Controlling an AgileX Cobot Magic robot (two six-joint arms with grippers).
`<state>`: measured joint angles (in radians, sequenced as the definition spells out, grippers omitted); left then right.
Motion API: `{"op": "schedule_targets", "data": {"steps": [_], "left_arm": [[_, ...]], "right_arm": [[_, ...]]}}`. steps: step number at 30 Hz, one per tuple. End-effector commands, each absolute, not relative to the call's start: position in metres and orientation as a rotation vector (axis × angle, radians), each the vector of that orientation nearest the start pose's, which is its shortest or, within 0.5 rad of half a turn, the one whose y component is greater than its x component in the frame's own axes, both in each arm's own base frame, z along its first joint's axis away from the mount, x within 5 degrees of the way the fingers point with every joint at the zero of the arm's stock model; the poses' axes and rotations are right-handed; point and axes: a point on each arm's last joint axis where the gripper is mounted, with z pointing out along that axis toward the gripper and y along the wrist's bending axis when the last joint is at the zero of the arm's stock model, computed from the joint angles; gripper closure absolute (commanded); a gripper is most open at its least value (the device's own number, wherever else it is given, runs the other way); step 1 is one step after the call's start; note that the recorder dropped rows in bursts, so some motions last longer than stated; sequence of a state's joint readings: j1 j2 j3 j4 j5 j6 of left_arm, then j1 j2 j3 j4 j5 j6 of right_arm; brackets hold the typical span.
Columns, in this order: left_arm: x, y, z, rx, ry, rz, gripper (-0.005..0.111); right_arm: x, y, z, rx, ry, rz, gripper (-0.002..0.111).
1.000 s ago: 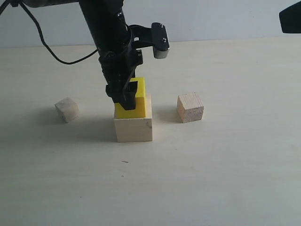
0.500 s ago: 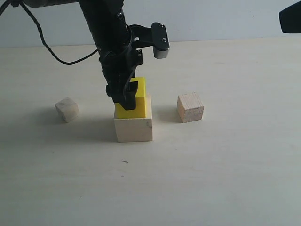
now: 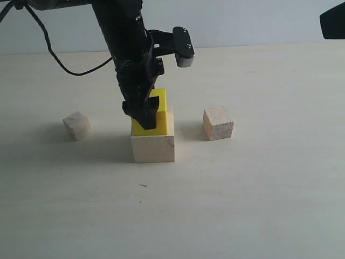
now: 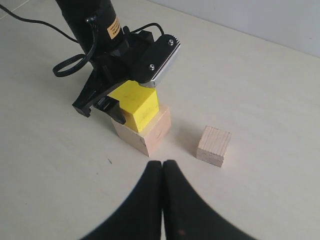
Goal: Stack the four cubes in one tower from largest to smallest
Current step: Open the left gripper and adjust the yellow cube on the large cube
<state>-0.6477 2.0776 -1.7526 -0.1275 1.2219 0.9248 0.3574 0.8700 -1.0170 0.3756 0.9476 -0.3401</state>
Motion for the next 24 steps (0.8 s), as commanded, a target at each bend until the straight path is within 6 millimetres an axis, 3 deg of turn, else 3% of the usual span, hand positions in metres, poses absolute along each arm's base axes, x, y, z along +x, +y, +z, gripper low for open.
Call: {"op": "schedule_targets", "data": {"steps": [1,16,18,21,24], "left_arm": [[0.338,-0.268,0.225,2.059,2.187,-0.166,0.025],[0.338,-0.268,0.225,2.059,2.187,-0.166,0.024],[0.338,-0.268,0.225,2.059,2.187,-0.166,0.018],[0.342,-0.271,0.226,2.023,2.143,-0.15,0.001],[0.348,-0.275,0.228,1.965,2.093,-0.132,0.001]], "right_arm": [[0.133,0.078,0.388,-0.676,2.149,0.476,0.108],[0.133,0.078,0.388,-0.68,2.152,0.476,0.108],[0.133,0.078,0.388,-0.68,2.152,0.476,0.108],[0.133,0.078,0.388,-0.686,2.149,0.473,0.108],[0.133,0.078,0.388,-0.687,2.148,0.475,0.108]]}}
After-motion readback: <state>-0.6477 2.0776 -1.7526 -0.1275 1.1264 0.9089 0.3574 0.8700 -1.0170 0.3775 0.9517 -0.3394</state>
